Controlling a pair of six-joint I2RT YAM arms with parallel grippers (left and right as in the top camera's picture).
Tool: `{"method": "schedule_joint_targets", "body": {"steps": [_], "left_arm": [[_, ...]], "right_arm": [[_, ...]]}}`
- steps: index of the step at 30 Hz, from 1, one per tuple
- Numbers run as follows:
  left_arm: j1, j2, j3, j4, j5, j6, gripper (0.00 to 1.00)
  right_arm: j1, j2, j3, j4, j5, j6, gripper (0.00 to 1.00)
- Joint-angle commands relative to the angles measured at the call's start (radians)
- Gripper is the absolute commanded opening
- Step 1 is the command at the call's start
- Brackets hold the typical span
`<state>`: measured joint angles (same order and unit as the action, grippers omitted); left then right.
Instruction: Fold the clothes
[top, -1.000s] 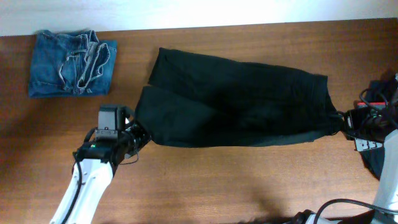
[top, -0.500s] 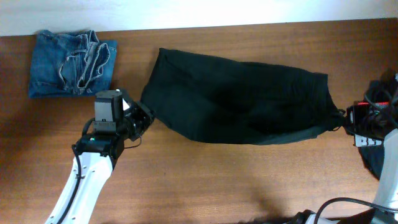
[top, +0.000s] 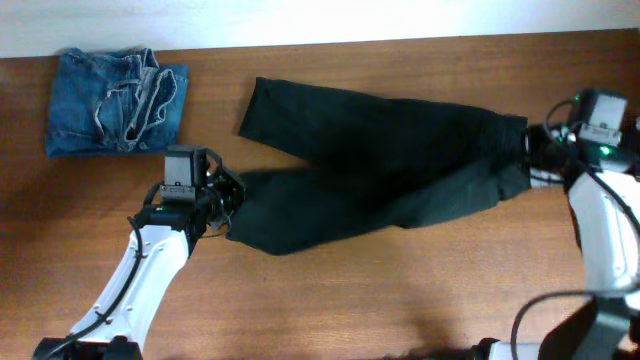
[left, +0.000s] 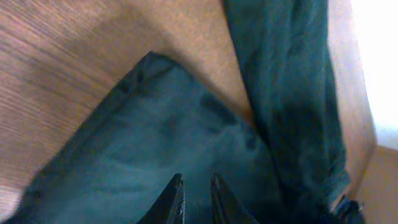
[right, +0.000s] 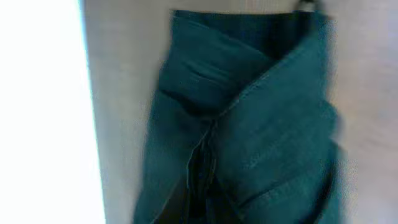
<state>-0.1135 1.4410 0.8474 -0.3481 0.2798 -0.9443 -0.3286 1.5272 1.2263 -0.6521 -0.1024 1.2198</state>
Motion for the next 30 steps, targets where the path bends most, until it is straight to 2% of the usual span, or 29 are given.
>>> {"method": "schedule_joint_targets", "body": {"steps": [1, 6, 13, 20, 23, 25, 28, 30], "left_arm": [[0.005, 0.003, 0.014, -0.023, -0.003, 0.087, 0.2], [0.005, 0.003, 0.014, -0.095, 0.047, 0.197, 0.22], [0.005, 0.003, 0.014, -0.199, 0.05, 0.266, 0.22], [0.005, 0.003, 0.014, -0.222, 0.049, 0.314, 0.22], [0.005, 0.003, 0.014, -0.222, 0.045, 0.314, 0.23], [0.005, 0.003, 0.014, -0.222, 0.041, 0.314, 0.23], [0.005, 0.003, 0.014, -0.222, 0.037, 0.314, 0.25], [0.005, 0.003, 0.014, -0.222, 0.038, 0.314, 0.3]], "right_arm": [[0.031, 0.074, 0.025, 0.111, 0.04, 0.02, 0.04], [0.032, 0.195, 0.025, 0.315, 0.04, 0.019, 0.04], [0.033, 0.336, 0.025, 0.524, 0.04, 0.019, 0.04], [0.033, 0.348, 0.025, 0.726, 0.023, 0.02, 0.04], [0.034, 0.348, 0.025, 0.819, -0.052, 0.025, 0.04], [0.042, 0.348, 0.025, 0.837, -0.031, 0.052, 0.04], [0.065, 0.36, 0.025, 0.805, 0.13, 0.055, 0.04], [0.076, 0.391, 0.025, 0.771, 0.186, 0.049, 0.09]]}}
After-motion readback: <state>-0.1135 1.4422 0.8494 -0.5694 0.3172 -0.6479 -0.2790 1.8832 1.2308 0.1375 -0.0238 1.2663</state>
